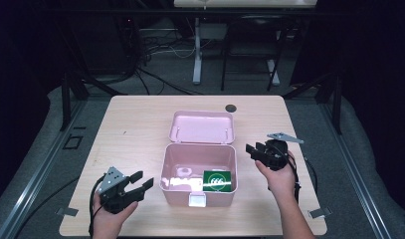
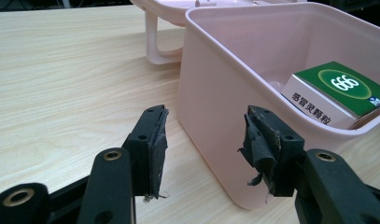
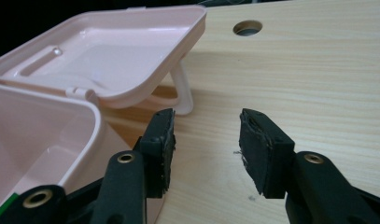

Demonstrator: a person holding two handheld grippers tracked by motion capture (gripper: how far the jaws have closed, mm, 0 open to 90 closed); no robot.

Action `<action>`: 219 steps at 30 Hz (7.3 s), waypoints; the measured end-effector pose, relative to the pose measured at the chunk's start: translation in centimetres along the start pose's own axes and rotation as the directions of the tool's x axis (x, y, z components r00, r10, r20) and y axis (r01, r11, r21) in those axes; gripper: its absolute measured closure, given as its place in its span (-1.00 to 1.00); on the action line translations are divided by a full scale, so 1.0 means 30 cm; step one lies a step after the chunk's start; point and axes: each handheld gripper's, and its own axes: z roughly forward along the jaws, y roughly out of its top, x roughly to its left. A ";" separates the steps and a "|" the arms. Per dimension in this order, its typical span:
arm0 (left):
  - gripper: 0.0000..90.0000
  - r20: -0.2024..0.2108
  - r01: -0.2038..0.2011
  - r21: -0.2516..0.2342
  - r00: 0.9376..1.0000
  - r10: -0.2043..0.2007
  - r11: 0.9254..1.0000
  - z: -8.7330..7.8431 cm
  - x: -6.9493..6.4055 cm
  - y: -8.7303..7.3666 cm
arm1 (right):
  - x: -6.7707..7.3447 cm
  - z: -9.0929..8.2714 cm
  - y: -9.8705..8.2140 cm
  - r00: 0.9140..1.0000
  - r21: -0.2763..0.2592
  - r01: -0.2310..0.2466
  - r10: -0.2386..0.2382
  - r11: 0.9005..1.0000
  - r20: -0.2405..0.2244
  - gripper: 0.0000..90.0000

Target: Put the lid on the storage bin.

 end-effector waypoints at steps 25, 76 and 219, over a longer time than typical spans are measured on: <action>0.14 0.054 -0.010 -0.010 0.999 0.010 1.000 0.007 -0.032 0.064 | 0.059 0.006 0.057 0.980 0.013 0.199 -0.199 0.980 -0.007 0.42; 0.06 0.095 -0.073 0.062 0.993 0.067 0.995 0.073 -0.078 0.154 | 0.093 0.189 0.285 0.987 0.150 0.162 -0.163 0.975 -0.009 0.40; 0.45 0.085 -0.053 0.070 0.995 0.047 0.996 0.086 -0.085 0.095 | 0.226 -0.014 0.309 0.987 -0.096 0.160 -0.158 0.982 0.030 0.95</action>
